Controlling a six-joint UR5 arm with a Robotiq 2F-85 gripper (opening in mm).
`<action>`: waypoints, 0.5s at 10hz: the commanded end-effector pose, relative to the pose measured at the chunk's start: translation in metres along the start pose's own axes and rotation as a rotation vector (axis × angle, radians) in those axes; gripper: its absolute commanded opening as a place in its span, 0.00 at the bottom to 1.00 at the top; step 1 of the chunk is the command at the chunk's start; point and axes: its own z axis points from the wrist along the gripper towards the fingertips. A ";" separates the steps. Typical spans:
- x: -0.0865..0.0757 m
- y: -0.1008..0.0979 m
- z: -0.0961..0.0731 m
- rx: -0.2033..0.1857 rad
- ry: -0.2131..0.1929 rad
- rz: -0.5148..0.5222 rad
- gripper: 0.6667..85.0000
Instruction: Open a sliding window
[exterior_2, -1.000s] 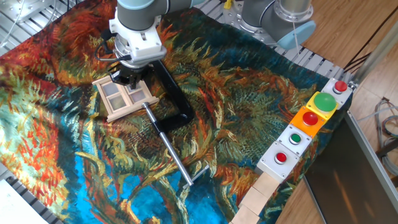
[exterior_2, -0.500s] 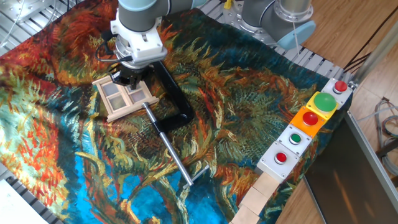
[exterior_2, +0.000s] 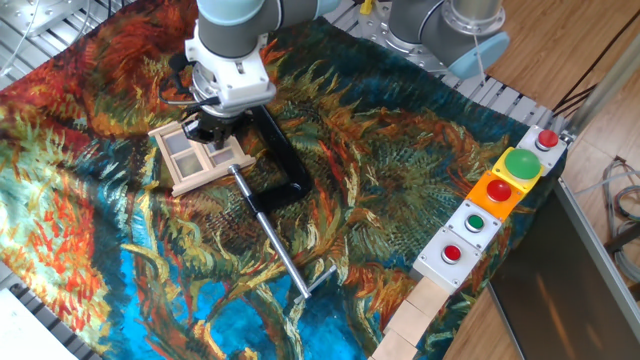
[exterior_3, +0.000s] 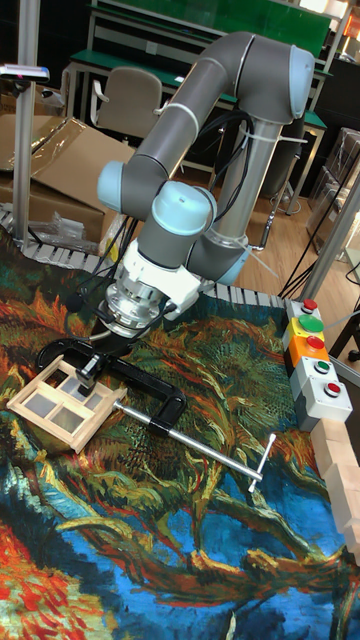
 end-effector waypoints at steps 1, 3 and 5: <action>-0.006 0.002 -0.003 -0.011 -0.018 0.014 0.01; -0.002 0.001 -0.005 -0.009 -0.014 0.011 0.01; 0.008 -0.003 -0.008 -0.016 -0.008 -0.001 0.01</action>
